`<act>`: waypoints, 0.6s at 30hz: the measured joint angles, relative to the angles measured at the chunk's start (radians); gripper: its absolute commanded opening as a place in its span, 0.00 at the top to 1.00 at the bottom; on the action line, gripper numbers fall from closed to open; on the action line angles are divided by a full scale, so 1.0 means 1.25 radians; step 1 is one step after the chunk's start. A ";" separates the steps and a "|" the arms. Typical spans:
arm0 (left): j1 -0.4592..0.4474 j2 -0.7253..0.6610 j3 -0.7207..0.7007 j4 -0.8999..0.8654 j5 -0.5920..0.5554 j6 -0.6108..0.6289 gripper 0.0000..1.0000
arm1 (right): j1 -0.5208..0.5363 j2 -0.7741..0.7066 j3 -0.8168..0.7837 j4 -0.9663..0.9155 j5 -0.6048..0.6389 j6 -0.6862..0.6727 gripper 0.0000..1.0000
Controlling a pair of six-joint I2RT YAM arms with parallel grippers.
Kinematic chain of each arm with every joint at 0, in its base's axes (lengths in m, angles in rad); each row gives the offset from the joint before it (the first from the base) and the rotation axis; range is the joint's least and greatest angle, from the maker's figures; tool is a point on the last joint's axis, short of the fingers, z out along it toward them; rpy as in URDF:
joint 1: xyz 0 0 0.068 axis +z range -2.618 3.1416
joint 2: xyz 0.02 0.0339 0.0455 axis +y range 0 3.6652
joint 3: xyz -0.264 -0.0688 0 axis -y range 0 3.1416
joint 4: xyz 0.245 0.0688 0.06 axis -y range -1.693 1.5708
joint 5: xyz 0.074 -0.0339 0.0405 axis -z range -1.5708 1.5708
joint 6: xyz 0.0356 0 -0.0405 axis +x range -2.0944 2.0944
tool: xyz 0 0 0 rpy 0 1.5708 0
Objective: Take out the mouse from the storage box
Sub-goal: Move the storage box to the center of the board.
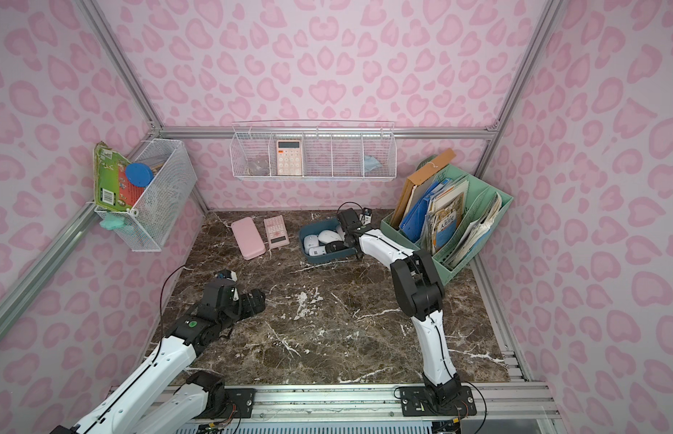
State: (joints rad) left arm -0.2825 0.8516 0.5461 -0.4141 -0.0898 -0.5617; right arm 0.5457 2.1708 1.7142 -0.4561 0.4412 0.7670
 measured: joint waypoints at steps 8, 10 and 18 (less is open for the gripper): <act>0.000 0.054 0.012 0.015 0.000 0.005 0.01 | 0.022 -0.119 -0.176 0.019 0.002 0.059 1.00; 0.000 0.063 0.013 0.020 0.000 0.007 0.01 | 0.036 -0.151 -0.222 0.028 0.008 0.082 1.00; 0.000 0.067 0.013 0.023 0.003 0.006 0.01 | 0.138 -0.269 -0.378 0.047 0.049 0.176 1.00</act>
State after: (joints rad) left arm -0.2829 0.9348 0.5621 -0.3855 -0.0856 -0.5537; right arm 0.7181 1.8343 1.2415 -0.3977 0.5026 0.9871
